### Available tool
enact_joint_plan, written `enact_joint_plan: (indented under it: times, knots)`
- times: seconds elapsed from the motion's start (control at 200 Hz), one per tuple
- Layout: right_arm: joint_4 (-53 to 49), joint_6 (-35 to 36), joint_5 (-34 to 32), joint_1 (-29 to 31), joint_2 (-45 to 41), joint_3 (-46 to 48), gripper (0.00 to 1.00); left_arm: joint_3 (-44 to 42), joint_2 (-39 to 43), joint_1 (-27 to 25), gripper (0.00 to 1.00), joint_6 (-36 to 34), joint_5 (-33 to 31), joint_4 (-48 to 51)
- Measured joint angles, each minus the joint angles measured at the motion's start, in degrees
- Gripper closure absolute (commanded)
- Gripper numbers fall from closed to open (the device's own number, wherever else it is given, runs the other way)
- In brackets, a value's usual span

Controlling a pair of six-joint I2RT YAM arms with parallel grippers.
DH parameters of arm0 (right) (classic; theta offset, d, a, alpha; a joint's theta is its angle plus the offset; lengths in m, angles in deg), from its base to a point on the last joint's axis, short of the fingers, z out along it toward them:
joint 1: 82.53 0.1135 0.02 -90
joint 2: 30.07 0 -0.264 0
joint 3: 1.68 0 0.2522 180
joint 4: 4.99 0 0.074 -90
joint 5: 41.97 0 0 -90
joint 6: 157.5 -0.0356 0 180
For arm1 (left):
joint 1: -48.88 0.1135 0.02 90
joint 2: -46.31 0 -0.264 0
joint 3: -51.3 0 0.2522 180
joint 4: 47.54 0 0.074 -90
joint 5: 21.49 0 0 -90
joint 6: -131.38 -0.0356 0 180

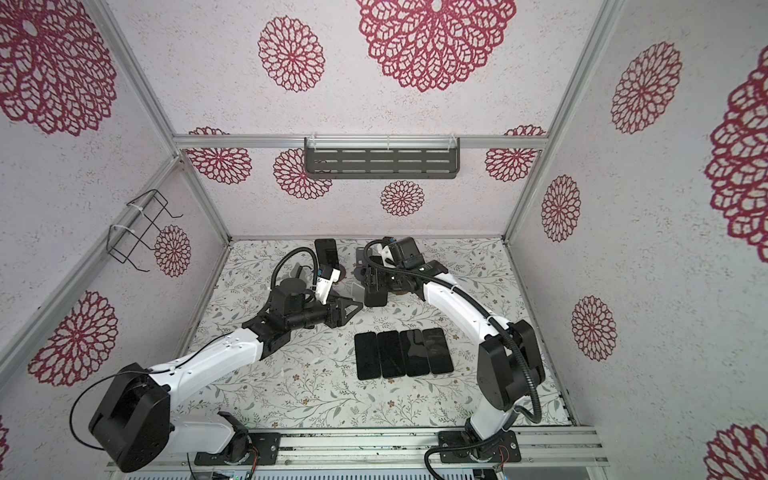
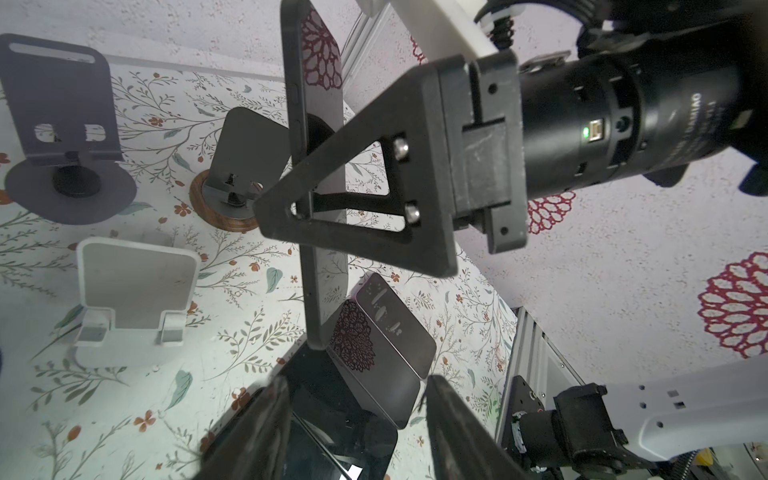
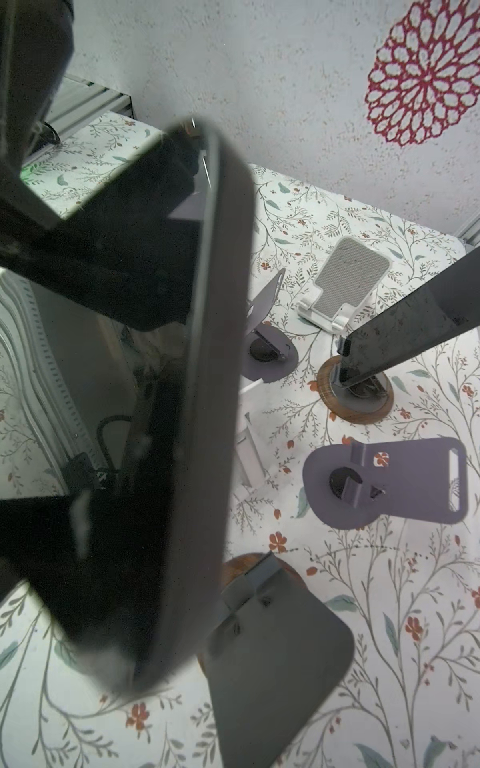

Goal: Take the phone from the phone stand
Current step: 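Close the left gripper on the black phone held by the right gripper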

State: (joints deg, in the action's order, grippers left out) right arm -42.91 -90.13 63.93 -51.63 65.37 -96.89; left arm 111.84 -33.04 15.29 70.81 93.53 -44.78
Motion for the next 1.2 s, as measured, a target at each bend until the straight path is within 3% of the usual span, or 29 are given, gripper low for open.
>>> enact_joint_plan:
  times: [0.275,0.666,0.981,1.201]
  knots:
    - [1.57,-0.59,2.21,0.00,-0.37,1.20,0.32,1.88,-5.35,0.00,0.54,-0.22,0.52,-2.58]
    - [1.84,-0.59,3.04,-0.02,-0.70,2.67,0.31,4.94,-9.20,0.00,0.77,-0.26,1.42,-4.44]
    - [3.26,-0.98,4.74,0.00,-1.07,3.19,0.31,5.03,-10.21,0.11,0.80,0.02,2.01,-5.07]
    - [3.48,-0.96,5.38,0.02,-1.07,3.21,0.30,5.03,-10.58,0.26,0.97,0.79,2.27,-5.38]
